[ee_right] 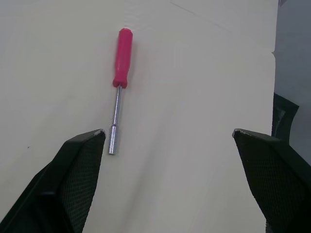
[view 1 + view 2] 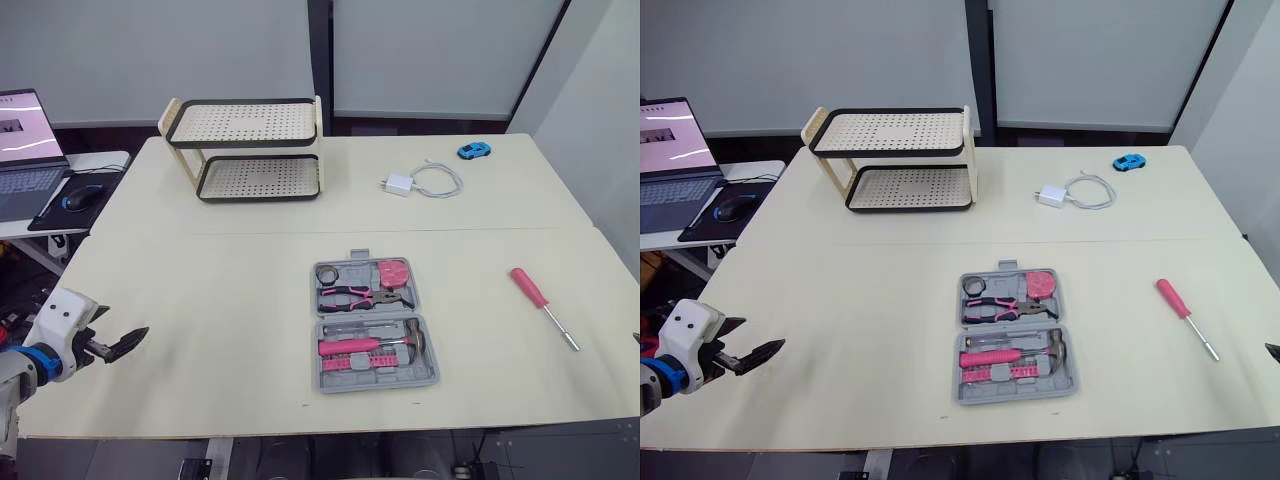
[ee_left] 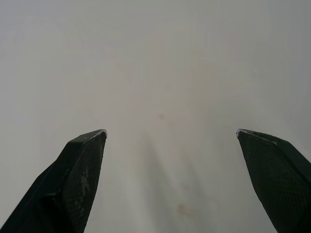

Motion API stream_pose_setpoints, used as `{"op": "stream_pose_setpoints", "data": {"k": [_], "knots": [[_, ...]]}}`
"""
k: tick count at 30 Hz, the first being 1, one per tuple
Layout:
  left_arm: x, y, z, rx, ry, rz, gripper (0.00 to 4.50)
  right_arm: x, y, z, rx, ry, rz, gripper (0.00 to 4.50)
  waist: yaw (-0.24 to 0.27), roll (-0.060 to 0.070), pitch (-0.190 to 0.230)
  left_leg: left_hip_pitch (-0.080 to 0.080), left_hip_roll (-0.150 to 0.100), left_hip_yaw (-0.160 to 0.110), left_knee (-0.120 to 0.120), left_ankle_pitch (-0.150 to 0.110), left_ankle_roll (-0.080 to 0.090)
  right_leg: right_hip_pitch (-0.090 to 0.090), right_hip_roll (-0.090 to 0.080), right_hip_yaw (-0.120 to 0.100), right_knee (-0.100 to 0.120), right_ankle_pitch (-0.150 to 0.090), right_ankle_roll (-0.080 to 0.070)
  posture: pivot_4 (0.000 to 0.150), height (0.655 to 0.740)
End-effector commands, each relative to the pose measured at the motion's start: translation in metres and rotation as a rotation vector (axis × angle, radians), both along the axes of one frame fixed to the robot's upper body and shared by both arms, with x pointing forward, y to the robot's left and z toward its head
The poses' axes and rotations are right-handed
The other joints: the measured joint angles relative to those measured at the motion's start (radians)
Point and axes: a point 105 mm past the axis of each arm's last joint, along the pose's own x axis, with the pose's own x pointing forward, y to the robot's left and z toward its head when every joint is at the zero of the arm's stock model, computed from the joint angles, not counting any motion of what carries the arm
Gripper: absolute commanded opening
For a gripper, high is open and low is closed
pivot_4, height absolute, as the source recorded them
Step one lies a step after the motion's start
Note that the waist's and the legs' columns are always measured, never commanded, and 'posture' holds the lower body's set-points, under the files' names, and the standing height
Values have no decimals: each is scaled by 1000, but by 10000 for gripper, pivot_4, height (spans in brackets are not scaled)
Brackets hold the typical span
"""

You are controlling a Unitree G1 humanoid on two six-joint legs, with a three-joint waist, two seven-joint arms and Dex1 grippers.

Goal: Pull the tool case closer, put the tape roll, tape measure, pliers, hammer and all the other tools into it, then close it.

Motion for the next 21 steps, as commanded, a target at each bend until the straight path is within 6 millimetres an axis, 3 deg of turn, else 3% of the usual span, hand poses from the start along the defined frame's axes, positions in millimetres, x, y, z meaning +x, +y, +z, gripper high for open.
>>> {"op": "stream_pose_setpoints", "data": {"k": [1, 5, 8, 15, 19, 21], "knots": [[5, -6, 12, 40, -45, -27, 44835, 9, 7, 16, -55, -24, 40, 45000, 0, 0, 0, 0, 0, 0, 0, 0, 0, 0, 0, 0, 0, 0, 0, 1500, 7400], [12, -17, 20, 46, -91, -54, 44835, 15, 15, 22, -54, -32, 49, 45000, 0, 0, 0, 1, 1, 0, 0, 0, 0, 1, 0, 0, 0, 0, 0, 1500, 7400], [22, -42, 31, 12, -118, -136, 44835, 21, 24, 26, -46, -42, 50, 45000, 1, 0, 0, 1, 2, 0, 0, 0, 0, 1, -1, 0, 0, 0, 0, 1500, 7400], [39, -187, 96, -227, -191, -654, 44835, 33, 55, 21, 13, -15, 102, 45000, 12, 0, 0, -2, 1, -1, 1, 0, 0, 1, -2, -1, 0, 0, 0, 1500, 7400], [27, -264, 128, -281, -237, -957, 44835, 42, 72, 13, 43, 7, 146, 45000, 8, 0, 0, -1, -1, 0, 2, 0, 0, 1, -2, -1, 0, 0, 0, 1500, 7400], [19, -286, 135, -276, -239, -1061, 44835, 46, 75, 11, 58, 13, 145, 45000, 0, 0, 0, -2, -2, 0, 2, 0, 0, 1, -1, -1, 0, 0, 0, 1500, 7400]]}}
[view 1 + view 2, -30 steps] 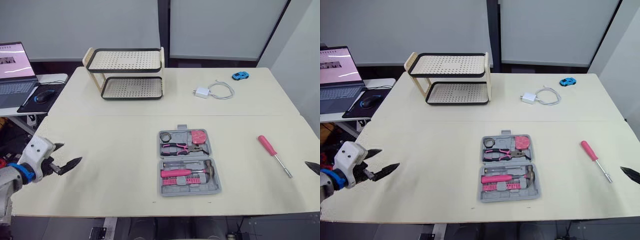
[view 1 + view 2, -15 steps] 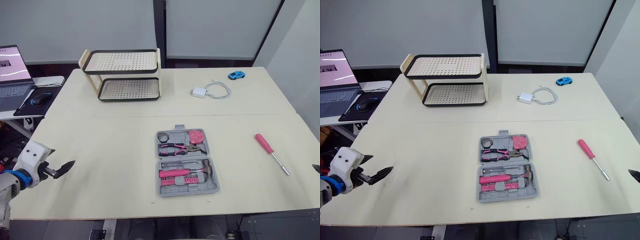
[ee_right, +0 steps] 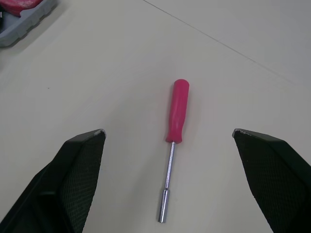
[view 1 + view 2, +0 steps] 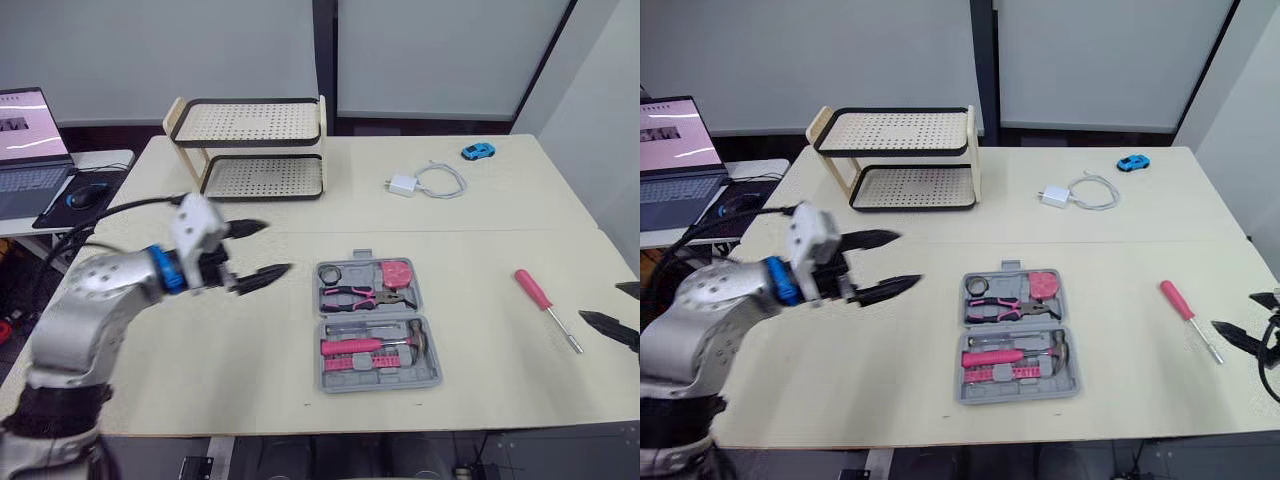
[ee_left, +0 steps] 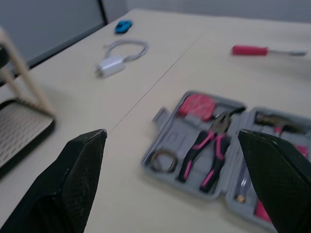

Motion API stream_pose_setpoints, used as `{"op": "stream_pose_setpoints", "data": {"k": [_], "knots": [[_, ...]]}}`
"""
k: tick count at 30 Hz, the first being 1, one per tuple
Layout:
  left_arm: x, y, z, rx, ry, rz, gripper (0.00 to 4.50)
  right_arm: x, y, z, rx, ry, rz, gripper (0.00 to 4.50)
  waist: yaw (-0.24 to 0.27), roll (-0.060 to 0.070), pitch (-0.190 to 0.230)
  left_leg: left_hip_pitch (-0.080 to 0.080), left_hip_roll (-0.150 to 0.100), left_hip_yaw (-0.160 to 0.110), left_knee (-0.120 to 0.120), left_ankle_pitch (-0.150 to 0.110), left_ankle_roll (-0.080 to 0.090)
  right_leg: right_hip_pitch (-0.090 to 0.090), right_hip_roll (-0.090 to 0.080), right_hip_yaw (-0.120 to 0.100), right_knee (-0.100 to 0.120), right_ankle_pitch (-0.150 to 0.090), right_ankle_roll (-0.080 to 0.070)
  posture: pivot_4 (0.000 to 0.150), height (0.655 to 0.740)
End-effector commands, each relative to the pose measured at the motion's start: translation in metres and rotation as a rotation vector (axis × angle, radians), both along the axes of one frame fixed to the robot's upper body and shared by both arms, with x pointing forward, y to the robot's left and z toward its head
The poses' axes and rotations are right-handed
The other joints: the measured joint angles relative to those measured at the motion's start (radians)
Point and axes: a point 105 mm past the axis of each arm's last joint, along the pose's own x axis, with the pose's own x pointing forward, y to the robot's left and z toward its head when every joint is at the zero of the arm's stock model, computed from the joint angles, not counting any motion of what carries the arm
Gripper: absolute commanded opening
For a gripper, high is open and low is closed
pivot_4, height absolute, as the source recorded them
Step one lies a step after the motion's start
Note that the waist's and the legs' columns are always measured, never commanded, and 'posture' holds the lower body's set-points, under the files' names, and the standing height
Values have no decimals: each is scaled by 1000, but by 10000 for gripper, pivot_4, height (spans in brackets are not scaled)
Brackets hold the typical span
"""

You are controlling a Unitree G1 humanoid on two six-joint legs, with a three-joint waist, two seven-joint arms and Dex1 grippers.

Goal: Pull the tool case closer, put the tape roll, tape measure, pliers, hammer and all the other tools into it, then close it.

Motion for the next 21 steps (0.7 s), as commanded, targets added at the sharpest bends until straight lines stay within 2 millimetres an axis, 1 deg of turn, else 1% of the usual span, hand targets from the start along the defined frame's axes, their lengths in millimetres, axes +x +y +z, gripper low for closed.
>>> {"op": "stream_pose_setpoints", "data": {"k": [1, 2, 4, 8, 10, 12, 15, 21], "knots": [[-21, -38, 13, 9, -34, -196, 44835, 9, 7, 3, 14, -16, 7, 45000, -8, 0, 0, 0, 0, 0, 0, 0, 0, 0, 0, 0, 0, 0, 0, 1500, 7400], [-26, -50, 15, 11, -44, -255, 44835, 13, 8, -1, 25, -9, 4, 45000, -10, 0, 0, 1, 0, 1, 0, 0, 0, 0, 1, 1, 0, 0, 0, 1500, 7400], [-31, -65, 17, 7, -71, -319, 44835, 21, 6, -9, 37, 4, -14, 45000, -11, 0, 0, 2, 0, 2, -1, 0, 0, 0, 3, 2, 0, 0, 0, 1500, 7400], [-33, -83, 15, -16, -87, -369, 44835, 39, 8, -31, 9, 33, -8, 45000, -7, 0, 0, 3, 0, 4, 0, 0, 0, 1, 3, 3, 0, 0, 0, 1500, 7400], [-34, -86, 13, -23, -86, -378, 44835, 48, 8, -45, 2, 61, -34, 45000, -7, 0, 0, 3, 0, 4, 0, 0, 0, 1, 3, 3, 0, 0, 0, 1500, 7400], [-34, -87, 11, -26, -83, -378, 44835, 57, 5, -52, -1, 73, -72, 45000, -7, 0, 0, 3, 0, 5, 0, 0, 0, 0, 3, 5, 0, 0, 0, 1500, 7400], [-34, -88, 9, -28, -80, -379, 44835, 67, -1, -61, 8, 80, -126, 45000, -5, 1, 1, 3, 0, 6, 0, 0, 0, 0, 2, 5, 0, 0, 0, 1500, 7400], [-36, -90, 5, -30, -75, -380, 44835, 82, -6, -75, 46, 91, -214, 45000, -6, 1, 1, 3, 0, 6, 0, 0, 0, 0, 2, 6, 0, 0, 0, 1500, 7400]]}}
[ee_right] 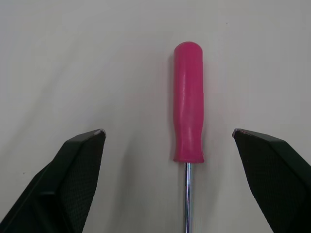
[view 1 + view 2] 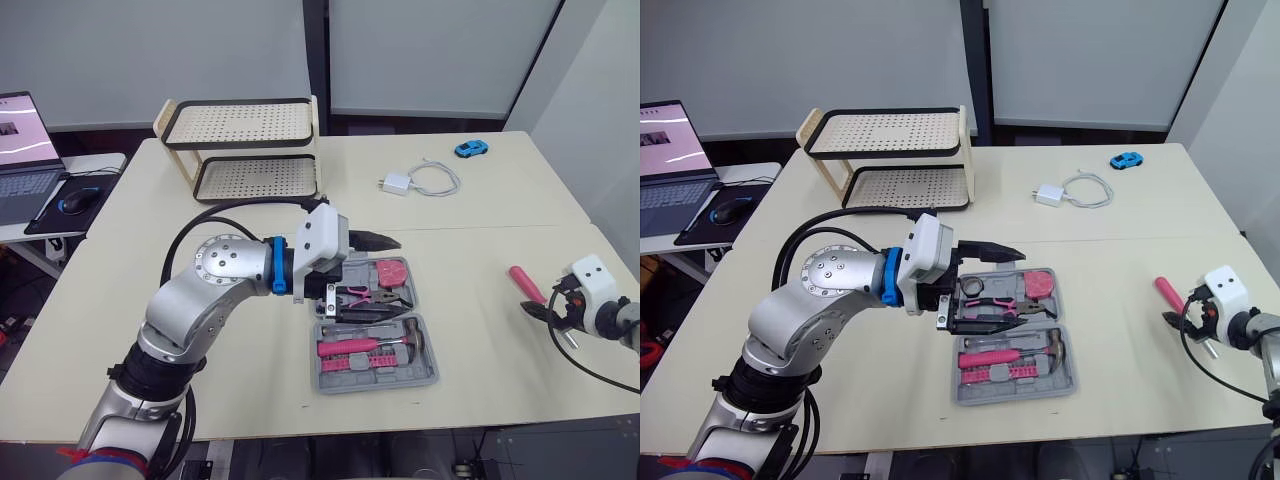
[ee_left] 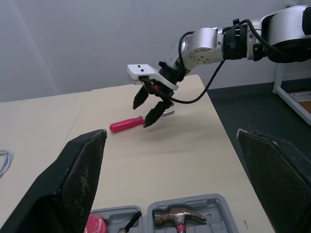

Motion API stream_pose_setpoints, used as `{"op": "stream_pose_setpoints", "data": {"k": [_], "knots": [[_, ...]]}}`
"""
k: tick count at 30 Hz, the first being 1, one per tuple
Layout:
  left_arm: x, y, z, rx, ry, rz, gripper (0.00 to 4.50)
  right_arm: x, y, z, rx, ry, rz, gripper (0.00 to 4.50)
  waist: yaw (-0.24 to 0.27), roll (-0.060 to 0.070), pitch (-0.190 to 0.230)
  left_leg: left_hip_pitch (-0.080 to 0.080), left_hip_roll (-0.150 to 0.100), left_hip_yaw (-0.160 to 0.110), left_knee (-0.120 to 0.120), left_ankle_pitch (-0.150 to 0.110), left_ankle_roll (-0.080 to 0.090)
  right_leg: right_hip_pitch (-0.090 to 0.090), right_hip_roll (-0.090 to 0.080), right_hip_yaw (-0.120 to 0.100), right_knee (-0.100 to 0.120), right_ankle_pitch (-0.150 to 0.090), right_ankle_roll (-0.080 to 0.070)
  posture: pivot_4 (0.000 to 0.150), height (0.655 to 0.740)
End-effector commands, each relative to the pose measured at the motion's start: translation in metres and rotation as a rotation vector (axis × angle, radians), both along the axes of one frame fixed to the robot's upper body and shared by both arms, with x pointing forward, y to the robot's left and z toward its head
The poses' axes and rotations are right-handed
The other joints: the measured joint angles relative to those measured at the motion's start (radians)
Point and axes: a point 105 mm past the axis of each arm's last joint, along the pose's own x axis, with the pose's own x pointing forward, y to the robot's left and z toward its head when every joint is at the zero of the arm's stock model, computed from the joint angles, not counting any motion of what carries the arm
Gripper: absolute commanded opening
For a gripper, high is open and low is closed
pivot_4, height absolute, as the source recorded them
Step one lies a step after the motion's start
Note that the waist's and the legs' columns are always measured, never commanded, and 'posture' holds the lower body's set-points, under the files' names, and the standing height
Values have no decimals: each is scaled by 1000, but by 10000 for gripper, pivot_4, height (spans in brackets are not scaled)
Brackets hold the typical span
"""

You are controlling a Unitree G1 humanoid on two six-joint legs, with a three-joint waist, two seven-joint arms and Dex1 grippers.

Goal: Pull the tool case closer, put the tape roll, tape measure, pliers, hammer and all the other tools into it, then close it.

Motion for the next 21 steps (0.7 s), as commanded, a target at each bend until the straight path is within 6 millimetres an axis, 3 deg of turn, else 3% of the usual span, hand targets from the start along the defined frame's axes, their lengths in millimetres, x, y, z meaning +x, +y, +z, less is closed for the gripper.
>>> {"op": "stream_pose_setpoints", "data": {"k": [1, 8, 9, 11, 20, 21], "knots": [[-4, -3, 4, -14, -35, -12, 44835, 7, -8, -1, -16, -15, -48, 45000, -1, 0, 0, 0, 0, 0, 0, 0, 0, 0, 0, 0, 0, 0, 0, 1500, 7400], [-3, -4, 2, -12, -36, -14, 44835, 12, -14, -12, -56, 7, -88, 45000, -1, 0, 0, 0, 0, 1, 0, 0, 0, 0, 0, 1, 0, 0, 0, 1500, 7400], [-3, -5, 2, -12, -36, -15, 44957, 13, -12, -14, -48, 7, -89, 43212, -1, 0, 0, 0, 0, 1, 0, 0, 0, 0, 0, 1, 0, 0, 0, 1500, 7400], [-2, -5, 2, -12, -37, -14, 45000, 14, -10, -15, -31, 3, -95, 38887, -2, 0, 0, 1, 0, 1, 0, 0, 0, 0, 0, 1, 0, 0, 0, 1500, 7400], [-1, -6, 0, -9, -50, -11, 45000, 10, -8, -21, -25, 15, -89, 6469, -1, 0, 0, 1, 0, 2, 0, 0, 0, 0, 0, 2, 0, 0, 0, 1500, 7400], [-1, -6, 0, -9, -50, -11, 45000, 10, -8, -20, -29, 14, -86, 6186, -1, 0, 0, 1, 0, 2, 0, 0, 0, 0, 0, 2, 0, 0, 0, 1500, 7400]]}}
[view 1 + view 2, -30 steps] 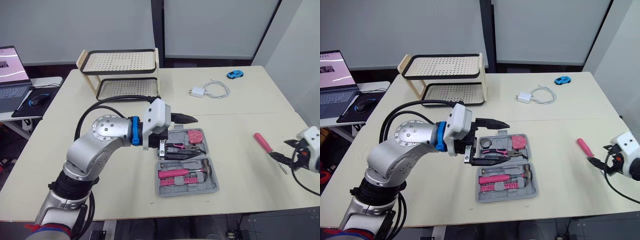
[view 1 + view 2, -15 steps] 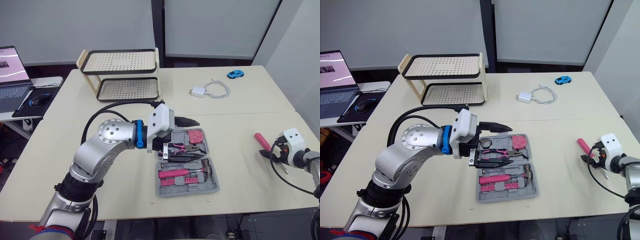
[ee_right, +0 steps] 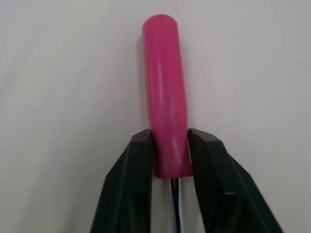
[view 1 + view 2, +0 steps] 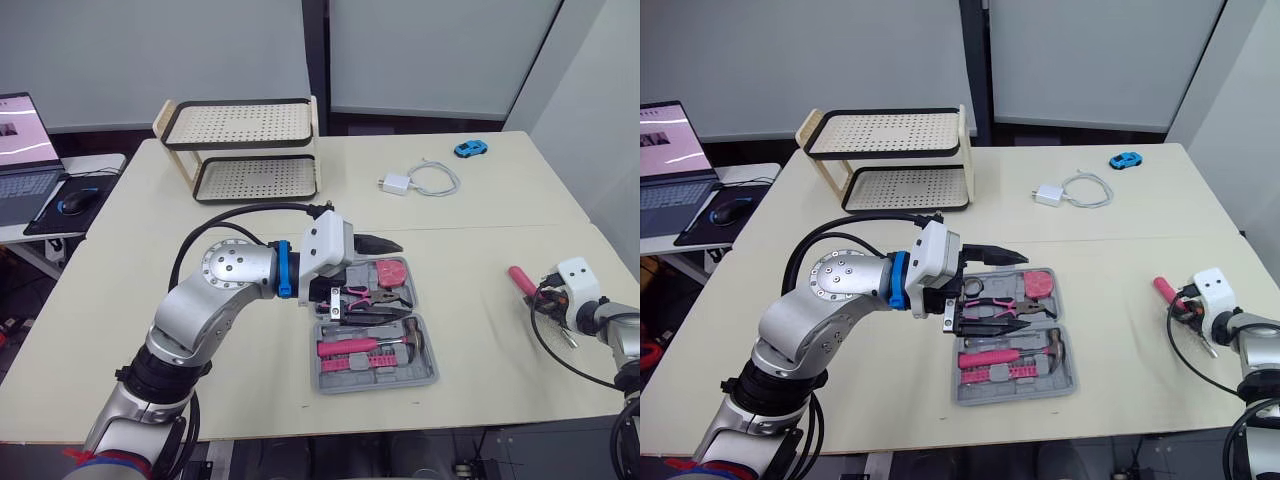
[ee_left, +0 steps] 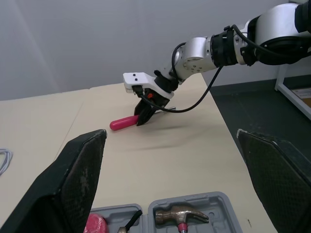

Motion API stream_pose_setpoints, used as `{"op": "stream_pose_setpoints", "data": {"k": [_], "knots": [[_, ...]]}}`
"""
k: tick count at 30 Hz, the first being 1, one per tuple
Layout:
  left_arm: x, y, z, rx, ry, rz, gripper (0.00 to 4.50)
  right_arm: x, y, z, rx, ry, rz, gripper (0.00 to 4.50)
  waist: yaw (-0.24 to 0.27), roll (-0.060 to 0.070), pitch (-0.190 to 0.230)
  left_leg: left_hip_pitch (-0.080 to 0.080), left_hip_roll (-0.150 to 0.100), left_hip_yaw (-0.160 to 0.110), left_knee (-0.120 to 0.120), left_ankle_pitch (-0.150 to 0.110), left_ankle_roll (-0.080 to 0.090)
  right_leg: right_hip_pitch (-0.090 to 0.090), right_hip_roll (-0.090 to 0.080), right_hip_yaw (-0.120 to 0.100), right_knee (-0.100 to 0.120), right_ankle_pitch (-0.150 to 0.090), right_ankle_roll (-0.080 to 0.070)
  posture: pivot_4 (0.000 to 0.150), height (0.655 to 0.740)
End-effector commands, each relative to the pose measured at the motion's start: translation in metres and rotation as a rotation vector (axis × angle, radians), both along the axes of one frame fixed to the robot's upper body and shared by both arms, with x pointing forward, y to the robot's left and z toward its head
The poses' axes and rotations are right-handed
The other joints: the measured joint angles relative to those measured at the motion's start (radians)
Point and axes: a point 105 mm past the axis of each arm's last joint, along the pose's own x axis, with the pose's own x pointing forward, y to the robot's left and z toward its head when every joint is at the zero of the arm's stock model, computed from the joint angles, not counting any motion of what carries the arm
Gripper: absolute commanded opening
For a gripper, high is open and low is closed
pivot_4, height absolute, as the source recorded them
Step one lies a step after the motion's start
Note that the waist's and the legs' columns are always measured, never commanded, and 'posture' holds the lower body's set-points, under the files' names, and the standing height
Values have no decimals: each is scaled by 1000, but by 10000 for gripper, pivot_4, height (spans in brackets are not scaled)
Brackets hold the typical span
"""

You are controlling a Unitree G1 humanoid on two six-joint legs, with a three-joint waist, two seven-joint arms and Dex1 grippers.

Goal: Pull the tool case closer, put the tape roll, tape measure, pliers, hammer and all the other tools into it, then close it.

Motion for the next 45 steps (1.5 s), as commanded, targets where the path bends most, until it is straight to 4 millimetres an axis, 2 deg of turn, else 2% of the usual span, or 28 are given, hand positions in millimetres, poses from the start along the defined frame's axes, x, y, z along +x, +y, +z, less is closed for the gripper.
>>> {"op": "stream_pose_setpoints", "data": {"k": [1, 3, 6, 10, 14, 18, 26, 31, 37, 45], "knots": [[-5, -1, 5, -18, -33, -22, 45000, -3, -1, 6, -11, -16, 11, 6207, 0, 0, 0, 0, 0, 0, 0, 0, 0, 0, 0, 0, 0, 0, 0, 1500, 7400], [-8, 2, 6, -28, -31, -33, 45000, -5, 7, 18, -25, -38, 64, 6208, 0, 0, 0, 0, 0, 0, 0, 0, 0, 0, 0, 0, 0, 0, 0, 1500, 7400], [-13, 14, 4, -33, -19, -49, 45000, -8, 29, 41, -70, -65, 189, 6208, -1, 1, 1, 0, 0, 0, 0, 0, 0, -1, 0, 0, 0, 0, 0, 1500, 7400], [-12, 44, -8, 22, -19, -7, 45000, -27, 88, 71, -143, -39, 479, 6208, -5, 5, 2, 1, 1, 2, -1, -1, 1, -3, 1, 6, 2, 0, 0, 1500, 7400], [-13, 77, -27, 119, -3, 27, 45000, -47, 147, 87, -159, -17, 709, 6208, -3, 4, 3, 3, 2, 1, -1, -2, 2, -3, 2, 7, 2, 0, 0, 1500, 7400], [-21, 102, -41, 186, 15, 34, 45000, -63, 200, 90, -172, -31, 913, 6208, 2, 3, 4, 2, 2, 1, -1, -3, 3, -3, 1, 7, 0, 0, 0, 1500, 7400], [-36, 122, -57, 243, 61, 50, 45000, -88, 261, 71, -237, 25, 1155, 6208, 5, -3, 7, -1, 4, 0, -1, -3, 4, -5, -1, 8, -2, 0, 1, 1500, 7400], [-47, 125, -61, 266, 86, 54, 45000, -101, 280, 64, -271, 92, 1215, 6208, 2, -3, 8, -10, 5, 0, 0, -3, 4, -16, 0, 8, 2, 0, 1, 1500, 7400], [-57, 130, -65, 300, 114, 57, 45000, -114, 292, 58, -304, 156, 1255, 6208, 2, -2, 8, -11, 5, 0, 0, -3, 4, -17, 0, 7, 2, 0, 1, 1500, 7400], [-64, 132, -68, 317, 132, 60, 45000, -120, 294, 59, -308, 176, 1243, 6208, 1, -2, 8, -11, 5, 0, 0, -3, 4, -17, 0, 7, 2, 0, 1, 1500, 7400]]}}
